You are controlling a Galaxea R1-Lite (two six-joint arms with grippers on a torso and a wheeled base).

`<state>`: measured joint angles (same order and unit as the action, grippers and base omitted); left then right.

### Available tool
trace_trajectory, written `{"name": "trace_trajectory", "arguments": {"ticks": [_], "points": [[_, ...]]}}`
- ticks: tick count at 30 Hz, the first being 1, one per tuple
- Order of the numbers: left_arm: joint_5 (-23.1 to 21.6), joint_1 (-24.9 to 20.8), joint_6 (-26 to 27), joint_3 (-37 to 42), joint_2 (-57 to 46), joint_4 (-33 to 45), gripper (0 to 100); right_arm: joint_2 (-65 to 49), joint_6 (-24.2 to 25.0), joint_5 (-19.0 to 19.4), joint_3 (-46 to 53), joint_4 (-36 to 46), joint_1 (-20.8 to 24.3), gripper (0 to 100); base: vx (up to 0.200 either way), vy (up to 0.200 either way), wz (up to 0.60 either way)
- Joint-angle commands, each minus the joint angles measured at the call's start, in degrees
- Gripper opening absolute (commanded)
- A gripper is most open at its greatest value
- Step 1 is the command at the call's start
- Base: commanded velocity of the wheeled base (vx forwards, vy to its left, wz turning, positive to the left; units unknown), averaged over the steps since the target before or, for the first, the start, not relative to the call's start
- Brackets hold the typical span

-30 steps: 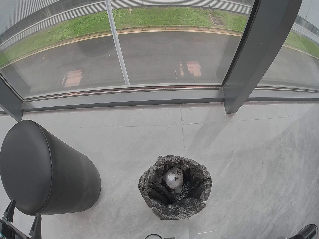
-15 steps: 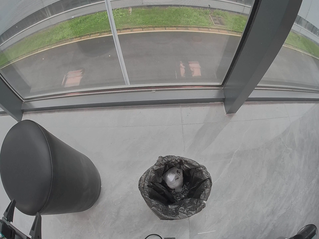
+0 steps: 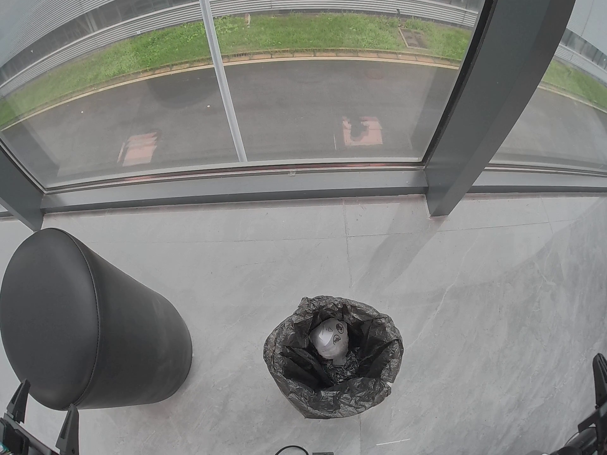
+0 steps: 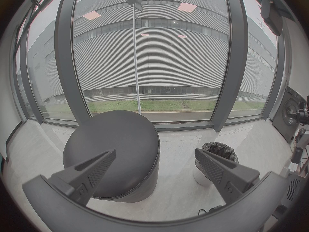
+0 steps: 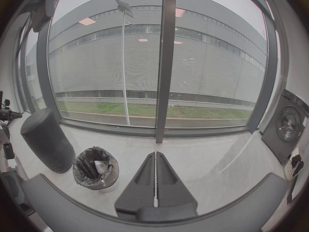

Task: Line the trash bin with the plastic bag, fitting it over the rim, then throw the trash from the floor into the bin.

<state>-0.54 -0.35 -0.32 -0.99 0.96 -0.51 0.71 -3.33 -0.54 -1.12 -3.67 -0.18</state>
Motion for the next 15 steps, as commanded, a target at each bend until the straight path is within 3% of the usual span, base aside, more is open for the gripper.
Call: {"name": "trace_trajectory", "arguments": {"ticks": [1,5,10,15], "points": [[0.0,0.0,0.0,1.0,-0.9,0.0,100,-0.7,0.1,3.4,0.9,0.2,0.0,0,0.0,0.0,0.0],[0.0,0.0,0.0,1.0,-0.9,0.0,100,-0.7,-0.7,6.0,0.9,0.2,0.0,0,0.0,0.0,0.0],[0.0,0.0,0.0,1.0,-0.9,0.0,100,-0.7,-2.3,2.6,0.9,0.2,-0.1,0,0.0,0.0,0.0],[0.0,0.0,0.0,1.0,-0.9,0.0,100,-0.7,1.5,2.4,1.1,3.9,0.0,0,0.0,0.0,0.0]]}}
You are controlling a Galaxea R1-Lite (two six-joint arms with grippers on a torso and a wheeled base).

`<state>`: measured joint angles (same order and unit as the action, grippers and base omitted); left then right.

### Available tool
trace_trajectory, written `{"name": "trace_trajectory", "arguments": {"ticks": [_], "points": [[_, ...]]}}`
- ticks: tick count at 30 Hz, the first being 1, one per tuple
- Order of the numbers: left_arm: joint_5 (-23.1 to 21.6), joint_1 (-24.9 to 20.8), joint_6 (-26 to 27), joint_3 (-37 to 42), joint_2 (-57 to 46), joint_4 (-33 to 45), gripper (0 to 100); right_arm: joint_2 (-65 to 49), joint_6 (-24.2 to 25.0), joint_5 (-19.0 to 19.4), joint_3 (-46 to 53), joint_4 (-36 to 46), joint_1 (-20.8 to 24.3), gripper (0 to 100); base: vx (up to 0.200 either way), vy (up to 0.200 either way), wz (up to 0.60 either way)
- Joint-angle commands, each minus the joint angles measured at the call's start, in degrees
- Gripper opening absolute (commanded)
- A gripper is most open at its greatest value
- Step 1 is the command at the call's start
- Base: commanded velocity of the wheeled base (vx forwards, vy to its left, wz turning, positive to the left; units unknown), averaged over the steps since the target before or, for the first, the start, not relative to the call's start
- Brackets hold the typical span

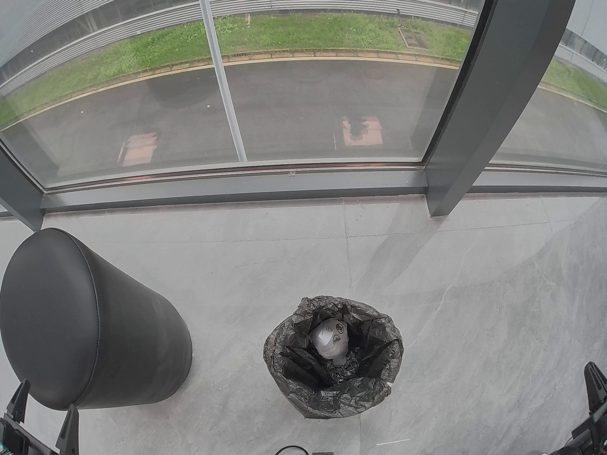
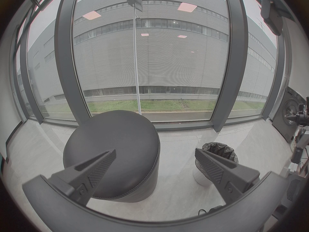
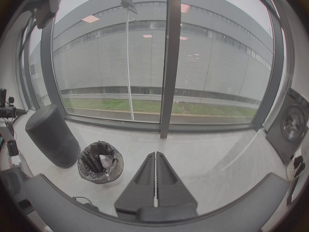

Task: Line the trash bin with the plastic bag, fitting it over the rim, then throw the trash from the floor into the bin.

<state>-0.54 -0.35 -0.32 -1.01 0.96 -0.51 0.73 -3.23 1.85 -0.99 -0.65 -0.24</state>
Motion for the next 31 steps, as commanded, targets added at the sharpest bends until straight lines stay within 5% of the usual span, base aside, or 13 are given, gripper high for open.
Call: {"name": "trace_trajectory", "arguments": {"ticks": [1,31], "points": [[0.0,0.0,0.0,1.0,-0.9,0.0,100,-0.7,1.5,0.0,1.0,0.8,0.1,0,0.0,0.0,0.0],[0.0,0.0,0.0,1.0,-0.9,0.0,100,-0.6,2.0,0.0,1.0,0.6,0.1,0,0.0,0.0,0.0]]}}
